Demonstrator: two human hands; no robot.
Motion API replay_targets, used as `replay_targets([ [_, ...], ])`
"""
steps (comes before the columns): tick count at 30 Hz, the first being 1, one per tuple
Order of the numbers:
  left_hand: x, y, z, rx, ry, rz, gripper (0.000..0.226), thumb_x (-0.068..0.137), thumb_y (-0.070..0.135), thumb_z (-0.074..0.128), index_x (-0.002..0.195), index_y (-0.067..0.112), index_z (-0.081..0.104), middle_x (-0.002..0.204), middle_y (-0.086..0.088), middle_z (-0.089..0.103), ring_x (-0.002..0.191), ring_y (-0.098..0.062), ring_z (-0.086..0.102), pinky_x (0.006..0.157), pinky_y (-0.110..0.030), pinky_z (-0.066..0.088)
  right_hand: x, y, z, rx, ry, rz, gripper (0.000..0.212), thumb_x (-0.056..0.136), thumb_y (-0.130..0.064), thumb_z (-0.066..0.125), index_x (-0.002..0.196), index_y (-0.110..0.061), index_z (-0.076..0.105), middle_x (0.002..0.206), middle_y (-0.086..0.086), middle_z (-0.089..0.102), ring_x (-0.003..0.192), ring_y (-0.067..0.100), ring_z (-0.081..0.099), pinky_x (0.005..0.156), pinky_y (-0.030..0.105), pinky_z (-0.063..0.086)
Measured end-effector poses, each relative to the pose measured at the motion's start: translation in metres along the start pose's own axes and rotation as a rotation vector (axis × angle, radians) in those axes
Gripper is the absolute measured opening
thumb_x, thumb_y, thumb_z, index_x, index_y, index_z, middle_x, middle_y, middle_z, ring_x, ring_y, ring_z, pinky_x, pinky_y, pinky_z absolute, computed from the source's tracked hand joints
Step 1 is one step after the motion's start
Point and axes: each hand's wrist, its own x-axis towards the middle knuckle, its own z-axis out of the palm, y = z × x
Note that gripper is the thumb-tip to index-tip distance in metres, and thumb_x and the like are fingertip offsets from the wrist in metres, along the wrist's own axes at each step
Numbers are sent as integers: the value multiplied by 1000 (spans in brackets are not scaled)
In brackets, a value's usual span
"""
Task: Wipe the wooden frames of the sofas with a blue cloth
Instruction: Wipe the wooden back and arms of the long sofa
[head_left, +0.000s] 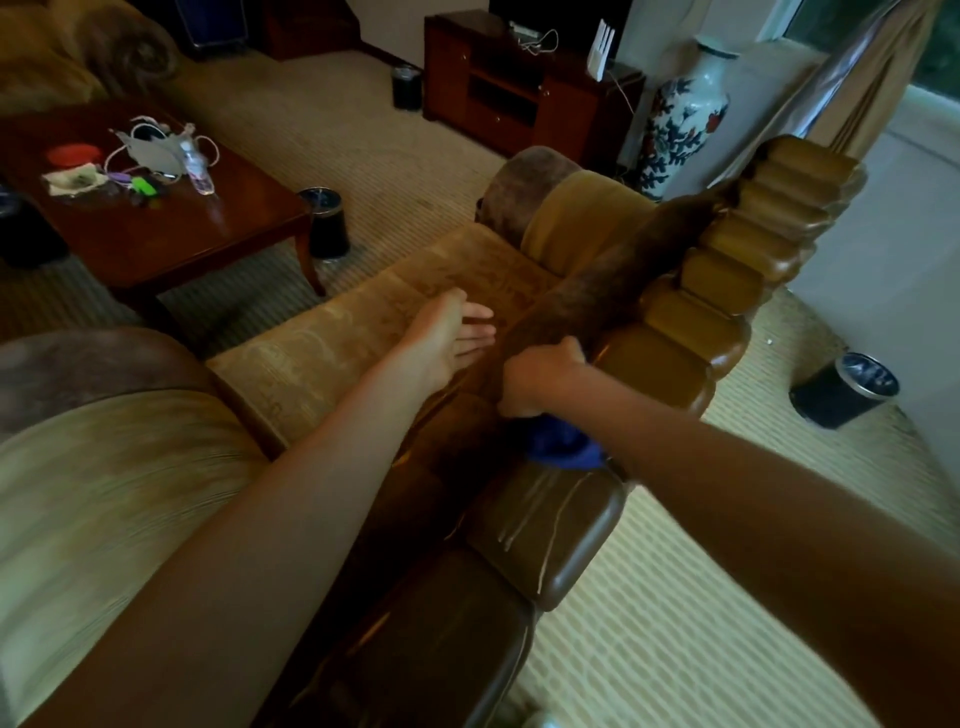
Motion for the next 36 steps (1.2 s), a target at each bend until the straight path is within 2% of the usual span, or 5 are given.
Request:
replay_targets([
  [6, -6, -8, -21, -4, 19, -14, 45, 103, 33, 26, 91, 11, 63, 101, -12, 65, 91, -20, 62, 85, -33, 47, -1, 64, -11, 66, 242, 113, 45, 92, -53, 40, 112, -18, 61, 125, 5, 55, 123, 27, 42, 106, 50, 23],
  [12, -19, -21, 27, 60, -165, 21, 38, 101, 34, 30, 87, 17, 61, 86, -4, 61, 86, -18, 56, 81, -34, 44, -46, 0, 67, 28, 815, -80, 30, 74, -38, 48, 75, -22, 73, 83, -3, 64, 100, 22, 56, 103, 49, 32],
  [18, -29, -37, 47, 134, -205, 169, 35, 100, 34, 32, 93, 25, 65, 109, -2, 64, 104, -17, 59, 90, -31, 45, -62, 49, 108, 185, 1149, 72, 26, 89, -35, 52, 104, -22, 68, 111, 0, 65, 111, 24, 53, 98, 50, 36],
  [22, -35, -44, 60, 47, -76, 317, 34, 100, 22, 30, 107, 17, 62, 115, -2, 62, 107, -12, 57, 93, -26, 43, -67, 110, 112, 581, 1150, 400, 38, 92, -38, 44, 111, -13, 65, 116, 10, 60, 108, 35, 49, 93, 48, 39],
  [36, -36, -55, 77, -424, -91, 69, 38, 100, 23, 27, 91, 7, 60, 80, -6, 68, 73, -15, 64, 59, -19, 51, -48, 20, 100, 352, 1169, 13, 28, 82, -22, 47, 96, -20, 71, 105, -3, 67, 118, 23, 51, 103, 54, 26],
])
